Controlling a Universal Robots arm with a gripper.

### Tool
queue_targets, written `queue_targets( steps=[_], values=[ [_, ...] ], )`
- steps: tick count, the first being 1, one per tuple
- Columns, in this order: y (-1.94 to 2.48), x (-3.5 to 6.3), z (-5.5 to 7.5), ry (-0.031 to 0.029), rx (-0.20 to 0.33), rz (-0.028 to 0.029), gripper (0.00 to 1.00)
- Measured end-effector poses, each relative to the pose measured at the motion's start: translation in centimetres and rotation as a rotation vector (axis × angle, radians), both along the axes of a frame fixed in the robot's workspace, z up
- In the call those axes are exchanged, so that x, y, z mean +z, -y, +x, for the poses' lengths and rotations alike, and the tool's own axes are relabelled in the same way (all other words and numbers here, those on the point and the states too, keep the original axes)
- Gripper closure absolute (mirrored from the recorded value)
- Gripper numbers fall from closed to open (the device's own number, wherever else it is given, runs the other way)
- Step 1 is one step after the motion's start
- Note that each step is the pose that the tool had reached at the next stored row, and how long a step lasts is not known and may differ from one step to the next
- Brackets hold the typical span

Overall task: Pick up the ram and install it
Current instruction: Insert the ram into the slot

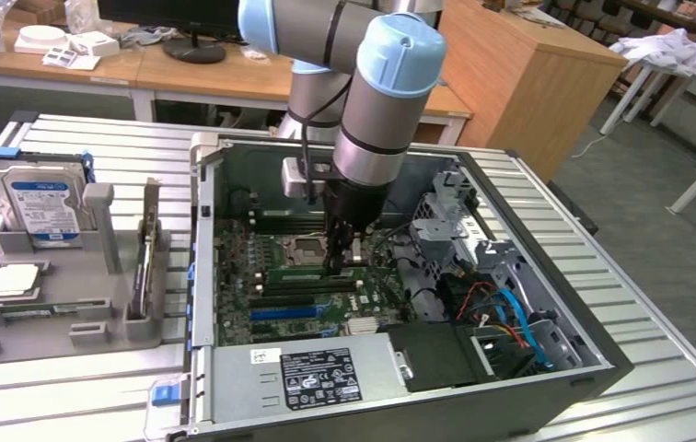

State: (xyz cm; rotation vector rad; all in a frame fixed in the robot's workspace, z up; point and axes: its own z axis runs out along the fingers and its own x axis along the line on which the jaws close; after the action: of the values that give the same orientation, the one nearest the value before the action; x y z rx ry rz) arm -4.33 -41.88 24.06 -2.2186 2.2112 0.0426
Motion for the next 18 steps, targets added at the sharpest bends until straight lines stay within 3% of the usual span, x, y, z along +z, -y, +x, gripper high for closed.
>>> queue_targets(
  steps=[18],
  values=[
    [-0.03, -0.56, 0.01, 0.0000, 0.000, 0.0002, 0.88]
  ],
)
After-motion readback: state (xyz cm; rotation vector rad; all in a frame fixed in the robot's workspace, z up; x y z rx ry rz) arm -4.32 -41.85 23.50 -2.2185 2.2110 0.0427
